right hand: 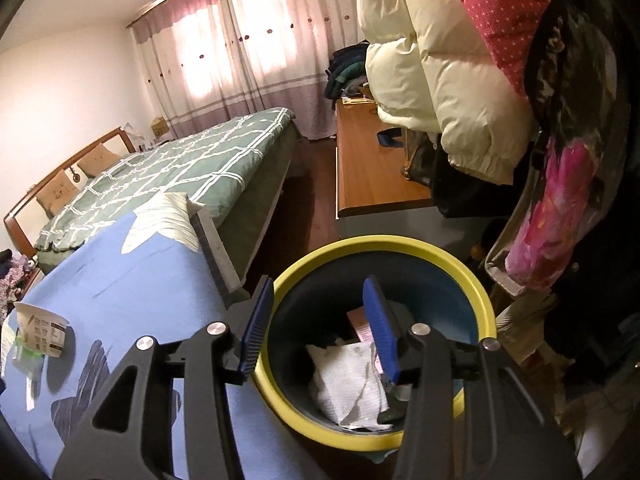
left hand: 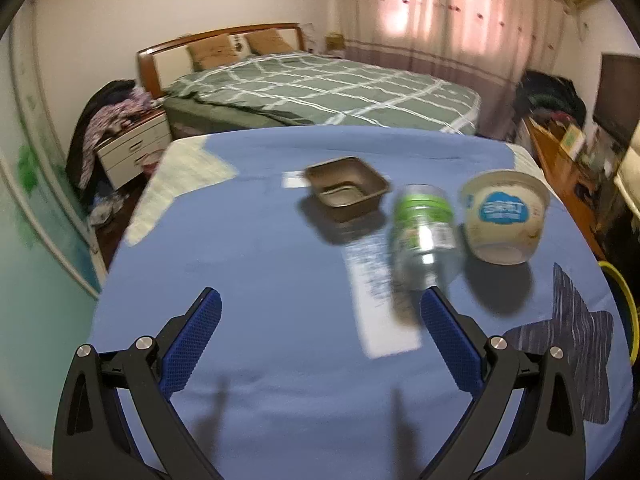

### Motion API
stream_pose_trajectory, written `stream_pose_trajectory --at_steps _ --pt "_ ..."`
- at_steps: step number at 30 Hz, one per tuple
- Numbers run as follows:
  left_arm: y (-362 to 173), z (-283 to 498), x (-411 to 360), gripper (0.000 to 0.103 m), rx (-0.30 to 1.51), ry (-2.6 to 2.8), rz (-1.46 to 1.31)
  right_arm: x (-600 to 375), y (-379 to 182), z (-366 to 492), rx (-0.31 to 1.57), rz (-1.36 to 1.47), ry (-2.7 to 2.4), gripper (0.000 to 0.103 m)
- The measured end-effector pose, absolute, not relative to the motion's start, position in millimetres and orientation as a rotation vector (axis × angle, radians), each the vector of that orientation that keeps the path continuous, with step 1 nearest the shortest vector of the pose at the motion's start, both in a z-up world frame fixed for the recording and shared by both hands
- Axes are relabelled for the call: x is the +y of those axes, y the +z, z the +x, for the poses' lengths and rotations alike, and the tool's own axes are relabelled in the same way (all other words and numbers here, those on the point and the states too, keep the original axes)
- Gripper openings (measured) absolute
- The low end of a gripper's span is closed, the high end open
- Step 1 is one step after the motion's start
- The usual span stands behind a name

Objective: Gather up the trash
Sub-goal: 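Carry the tissue over the bin and open the right gripper, then grasp the green-labelled clear jar with the left gripper and lift, then carry the jar over the bin and open the left gripper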

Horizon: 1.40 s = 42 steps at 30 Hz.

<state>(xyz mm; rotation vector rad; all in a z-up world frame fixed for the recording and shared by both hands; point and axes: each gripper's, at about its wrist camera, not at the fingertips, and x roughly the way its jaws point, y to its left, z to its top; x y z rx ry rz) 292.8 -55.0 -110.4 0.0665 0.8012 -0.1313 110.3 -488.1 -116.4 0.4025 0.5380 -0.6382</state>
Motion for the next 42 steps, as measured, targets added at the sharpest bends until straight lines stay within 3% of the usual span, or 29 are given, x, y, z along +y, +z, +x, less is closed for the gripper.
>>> stream_pose_trajectory --at_steps 12,17,23,25,26,42 --pt "-125 333 -112 0.098 0.842 -0.186 0.154 -491 -118 110 0.529 0.444 -0.608 0.046" --pt "-137 345 -119 0.089 0.86 -0.185 0.169 -491 -119 111 0.53 0.449 -0.604 0.046" --pt "-140 352 -124 0.072 0.858 -0.215 0.168 -491 -119 112 0.53 0.45 -0.602 0.046" --pt "-139 351 -125 0.053 0.85 -0.231 0.164 -490 -120 112 0.532 0.449 -0.599 0.046" --pt "-138 351 -125 0.05 0.847 -0.234 0.165 -491 -120 113 0.534 0.449 -0.598 0.046" --pt "-86 270 -136 0.05 0.757 -0.304 0.2 -491 -119 110 0.511 0.473 -0.595 0.046"
